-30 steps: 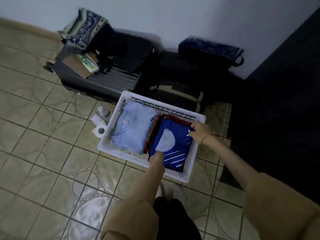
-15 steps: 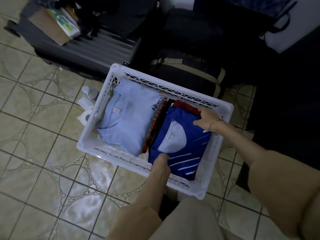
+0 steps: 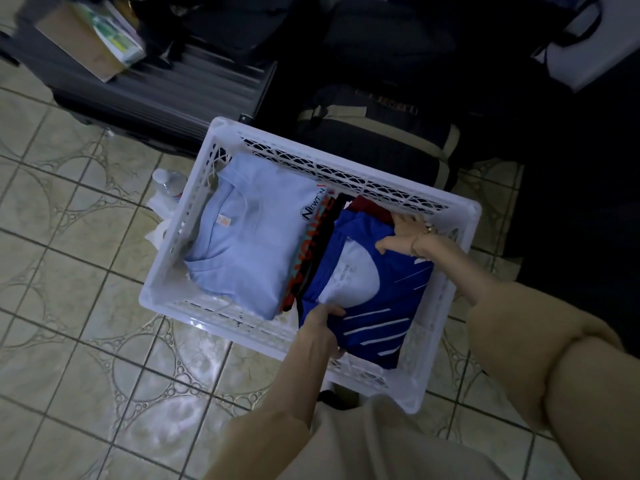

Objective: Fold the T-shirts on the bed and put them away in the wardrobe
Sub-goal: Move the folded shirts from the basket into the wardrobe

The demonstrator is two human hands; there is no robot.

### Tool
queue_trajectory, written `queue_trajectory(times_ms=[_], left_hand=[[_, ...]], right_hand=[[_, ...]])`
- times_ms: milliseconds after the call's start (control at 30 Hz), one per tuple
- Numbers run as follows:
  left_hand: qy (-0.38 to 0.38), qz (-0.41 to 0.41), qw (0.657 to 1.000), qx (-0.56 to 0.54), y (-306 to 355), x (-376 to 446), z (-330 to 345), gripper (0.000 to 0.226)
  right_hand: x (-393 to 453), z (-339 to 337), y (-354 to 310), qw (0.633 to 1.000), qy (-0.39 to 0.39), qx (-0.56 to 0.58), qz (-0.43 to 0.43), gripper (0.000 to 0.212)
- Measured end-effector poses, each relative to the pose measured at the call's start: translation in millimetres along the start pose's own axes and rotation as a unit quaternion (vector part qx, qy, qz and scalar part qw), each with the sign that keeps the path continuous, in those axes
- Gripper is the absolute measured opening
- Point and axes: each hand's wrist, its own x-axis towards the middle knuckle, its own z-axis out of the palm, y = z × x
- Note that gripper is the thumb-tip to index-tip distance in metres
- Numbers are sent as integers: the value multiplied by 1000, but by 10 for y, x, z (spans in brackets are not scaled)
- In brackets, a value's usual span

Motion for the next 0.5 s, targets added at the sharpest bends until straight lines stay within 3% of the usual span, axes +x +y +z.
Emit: queue_trajectory(times_ms=[333,500], left_hand=[[2,2,1000,0,-44,-16,78,12],[11,-13,1000,1,-74,-7,45,17]], right_hand=[[99,88,19,997,68,-5,-46,84],[114,-22,21,997,29,63,-18,50]])
